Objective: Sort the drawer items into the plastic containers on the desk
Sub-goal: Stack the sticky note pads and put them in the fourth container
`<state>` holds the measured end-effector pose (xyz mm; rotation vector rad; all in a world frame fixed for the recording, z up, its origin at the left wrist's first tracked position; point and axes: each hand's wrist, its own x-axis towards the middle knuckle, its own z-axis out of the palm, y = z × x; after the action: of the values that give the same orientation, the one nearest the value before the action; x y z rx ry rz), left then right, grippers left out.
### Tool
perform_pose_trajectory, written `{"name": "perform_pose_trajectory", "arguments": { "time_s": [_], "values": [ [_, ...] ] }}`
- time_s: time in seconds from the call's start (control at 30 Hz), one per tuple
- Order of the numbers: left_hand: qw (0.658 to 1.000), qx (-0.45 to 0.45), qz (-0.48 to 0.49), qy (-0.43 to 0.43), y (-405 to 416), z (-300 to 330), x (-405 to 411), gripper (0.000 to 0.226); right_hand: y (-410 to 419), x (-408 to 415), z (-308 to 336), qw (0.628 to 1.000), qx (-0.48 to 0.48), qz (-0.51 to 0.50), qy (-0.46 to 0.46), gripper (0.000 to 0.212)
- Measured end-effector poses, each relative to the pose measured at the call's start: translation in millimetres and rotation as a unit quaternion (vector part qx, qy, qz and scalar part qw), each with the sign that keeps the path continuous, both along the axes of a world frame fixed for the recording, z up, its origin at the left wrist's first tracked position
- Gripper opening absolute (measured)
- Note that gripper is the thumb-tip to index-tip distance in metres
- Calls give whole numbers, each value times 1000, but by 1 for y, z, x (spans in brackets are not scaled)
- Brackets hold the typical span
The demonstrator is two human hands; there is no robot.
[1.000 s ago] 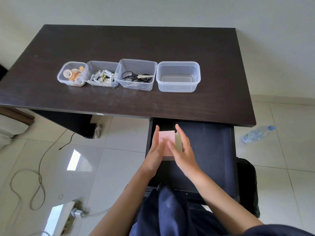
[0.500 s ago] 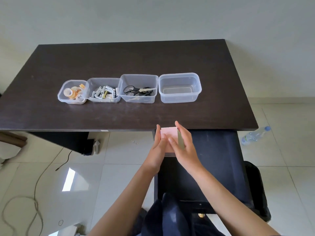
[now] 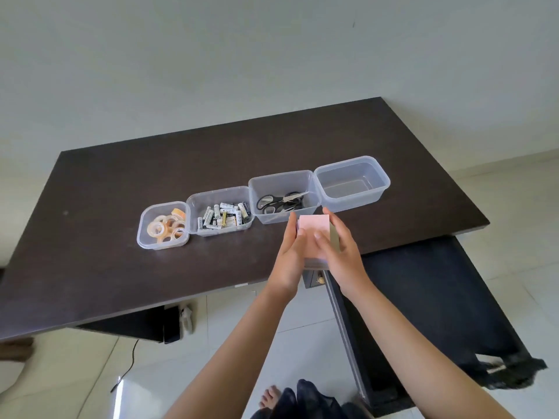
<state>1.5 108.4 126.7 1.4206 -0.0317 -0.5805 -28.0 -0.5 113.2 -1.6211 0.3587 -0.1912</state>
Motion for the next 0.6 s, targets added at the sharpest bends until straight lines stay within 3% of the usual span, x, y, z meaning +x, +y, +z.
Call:
{"name": "perform_pose_trajectory", "arguments": {
  "time_s": [0.37, 0.6],
  "values": [
    [993, 36, -108, -18, -19, 15, 69, 56, -21, 64, 18, 998, -55, -18, 28, 46],
    [980, 52, -186, -43, -64, 9, 138, 57, -75, 124, 20, 998, -16, -52, 37, 35]
  ]
}}
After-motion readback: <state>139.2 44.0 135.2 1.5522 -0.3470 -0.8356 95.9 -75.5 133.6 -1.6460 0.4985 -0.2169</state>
